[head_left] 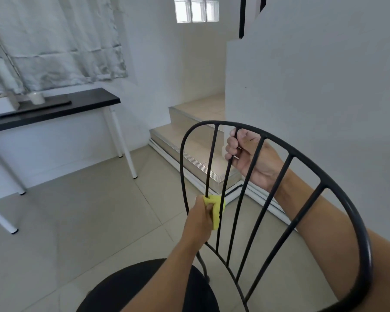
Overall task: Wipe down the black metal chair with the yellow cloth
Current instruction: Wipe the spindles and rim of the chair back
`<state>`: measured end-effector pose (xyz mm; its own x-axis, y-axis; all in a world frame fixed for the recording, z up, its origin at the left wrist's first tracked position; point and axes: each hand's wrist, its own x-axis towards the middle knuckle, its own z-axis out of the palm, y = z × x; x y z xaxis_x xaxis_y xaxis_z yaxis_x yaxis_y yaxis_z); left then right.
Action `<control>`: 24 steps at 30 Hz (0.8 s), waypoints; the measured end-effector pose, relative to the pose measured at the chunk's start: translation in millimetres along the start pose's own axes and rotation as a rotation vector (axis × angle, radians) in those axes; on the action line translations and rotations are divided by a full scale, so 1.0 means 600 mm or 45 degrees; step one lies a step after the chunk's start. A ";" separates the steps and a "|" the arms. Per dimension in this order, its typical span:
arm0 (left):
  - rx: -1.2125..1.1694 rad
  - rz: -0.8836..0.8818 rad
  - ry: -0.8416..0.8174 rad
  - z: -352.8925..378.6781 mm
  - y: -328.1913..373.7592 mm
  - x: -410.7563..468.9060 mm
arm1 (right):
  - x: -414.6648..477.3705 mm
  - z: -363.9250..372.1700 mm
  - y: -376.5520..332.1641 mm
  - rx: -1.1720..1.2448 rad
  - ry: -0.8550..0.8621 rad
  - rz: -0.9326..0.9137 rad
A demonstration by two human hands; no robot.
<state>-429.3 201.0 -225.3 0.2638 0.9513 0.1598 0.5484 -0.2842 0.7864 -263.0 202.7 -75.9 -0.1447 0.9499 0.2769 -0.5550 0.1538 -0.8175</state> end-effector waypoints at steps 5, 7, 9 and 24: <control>-0.053 0.055 0.045 -0.029 0.031 0.030 | 0.006 0.002 0.009 -0.030 0.042 -0.079; -0.039 0.144 0.101 -0.052 0.066 0.053 | 0.006 0.003 0.011 -0.031 0.043 -0.091; -0.010 0.222 0.138 -0.076 0.104 0.080 | 0.006 0.003 0.011 -0.032 0.041 -0.097; -0.023 0.332 0.207 -0.017 0.005 0.054 | 0.008 -0.006 0.019 -0.024 -0.024 -0.121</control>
<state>-427.0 232.2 -211.7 0.2623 0.8538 0.4498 0.4643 -0.5203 0.7167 -267.2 209.9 -85.7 -0.1079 0.9255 0.3630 -0.5517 0.2480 -0.7964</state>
